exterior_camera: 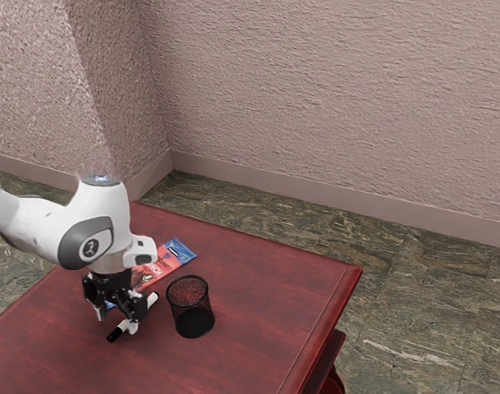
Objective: Put the marker into the pen holder.
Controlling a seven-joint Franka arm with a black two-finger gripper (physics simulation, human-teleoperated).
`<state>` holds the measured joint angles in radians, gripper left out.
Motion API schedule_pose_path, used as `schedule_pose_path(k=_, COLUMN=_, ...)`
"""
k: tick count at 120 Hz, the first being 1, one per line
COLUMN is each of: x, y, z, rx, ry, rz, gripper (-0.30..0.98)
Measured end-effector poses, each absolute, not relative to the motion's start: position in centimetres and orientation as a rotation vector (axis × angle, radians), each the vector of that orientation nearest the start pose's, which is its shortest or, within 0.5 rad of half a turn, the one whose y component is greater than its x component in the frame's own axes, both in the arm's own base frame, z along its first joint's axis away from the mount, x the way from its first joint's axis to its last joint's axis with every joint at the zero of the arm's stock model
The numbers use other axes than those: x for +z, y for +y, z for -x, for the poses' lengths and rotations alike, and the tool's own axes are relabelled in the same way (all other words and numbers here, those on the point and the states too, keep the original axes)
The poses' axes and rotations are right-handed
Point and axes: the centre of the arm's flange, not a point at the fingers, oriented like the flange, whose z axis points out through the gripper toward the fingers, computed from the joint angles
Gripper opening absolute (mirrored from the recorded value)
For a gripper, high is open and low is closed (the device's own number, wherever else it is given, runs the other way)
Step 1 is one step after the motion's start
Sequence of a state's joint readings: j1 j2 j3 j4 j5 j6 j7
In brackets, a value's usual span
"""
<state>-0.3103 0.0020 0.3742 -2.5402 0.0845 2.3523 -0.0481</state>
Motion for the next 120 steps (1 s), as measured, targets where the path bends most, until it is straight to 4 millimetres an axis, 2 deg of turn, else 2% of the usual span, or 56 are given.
schedule_pose_path(k=14, x=24.6, y=2.9, z=-43.5, rx=0.283, ry=-0.1, rz=3.091, gripper=0.5)
schedule_pose_path(k=58, x=24.5, y=3.2, z=-44.0, rx=0.235, ry=-0.089, rz=3.113, gripper=0.15)
schedule_pose_path(k=96, x=24.3, y=3.1, z=-44.0, rx=0.235, ry=-0.061, rz=3.113, gripper=0.04)
schedule_pose_path(k=120, x=25.3, y=3.0, z=-44.5, rx=0.223, ry=-0.048, rz=3.116, gripper=0.01)
